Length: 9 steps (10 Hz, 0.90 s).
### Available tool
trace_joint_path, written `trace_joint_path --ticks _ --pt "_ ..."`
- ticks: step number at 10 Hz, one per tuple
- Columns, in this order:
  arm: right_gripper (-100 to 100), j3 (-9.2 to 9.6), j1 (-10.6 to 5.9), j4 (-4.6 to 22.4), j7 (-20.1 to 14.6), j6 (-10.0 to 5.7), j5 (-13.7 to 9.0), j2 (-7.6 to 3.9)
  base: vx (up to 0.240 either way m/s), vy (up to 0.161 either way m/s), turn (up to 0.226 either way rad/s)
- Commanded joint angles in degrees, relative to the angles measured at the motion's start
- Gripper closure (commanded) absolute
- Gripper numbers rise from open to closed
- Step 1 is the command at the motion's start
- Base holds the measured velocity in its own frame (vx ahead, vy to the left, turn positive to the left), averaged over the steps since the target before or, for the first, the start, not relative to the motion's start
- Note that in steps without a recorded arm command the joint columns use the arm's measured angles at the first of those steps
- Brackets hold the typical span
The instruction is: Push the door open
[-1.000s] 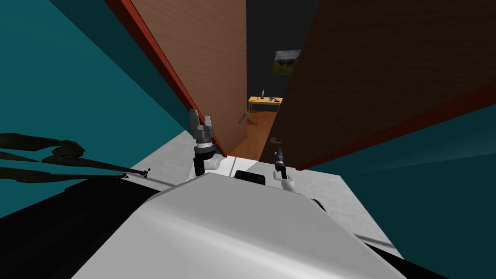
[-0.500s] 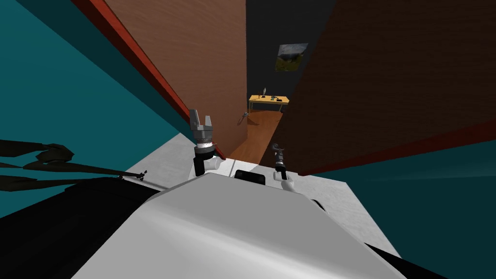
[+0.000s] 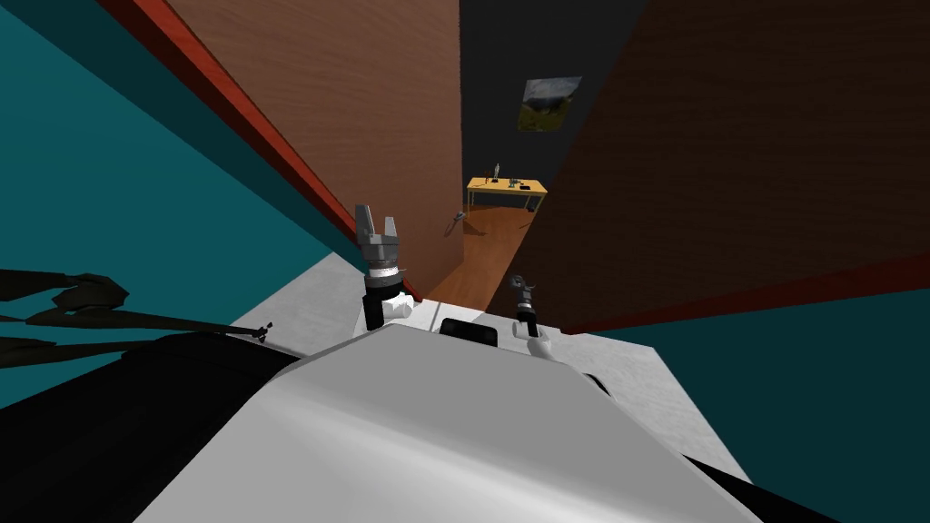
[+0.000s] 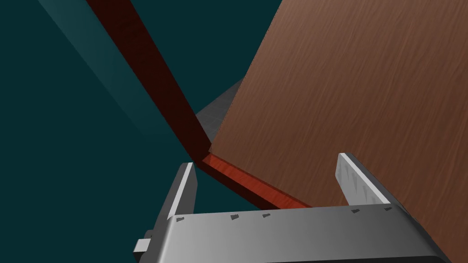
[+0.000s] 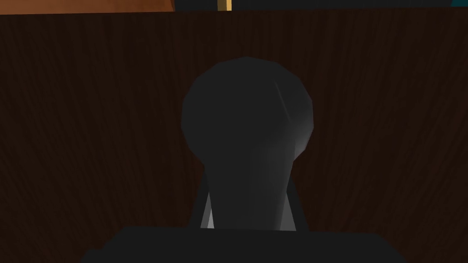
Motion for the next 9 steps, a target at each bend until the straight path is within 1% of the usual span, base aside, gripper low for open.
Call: trace_joint_path --ticks 1,4,5,9 --pt "100 0.09 0.18 0.11 -0.01 0.04 0.05 0.07 -0.016 -0.001 0.015" --pt "100 0.09 0.18 0.11 -0.01 0.04 0.05 0.07 0.000 0.000 0.000" --pt "100 -0.53 -0.19 0.05 0.79 0.14 -0.55 0.10 0.125 0.013 -0.044" --pt "100 -1.99 -0.48 0.18 2.91 0.18 -2.08 0.50 0.186 0.028 -0.045"
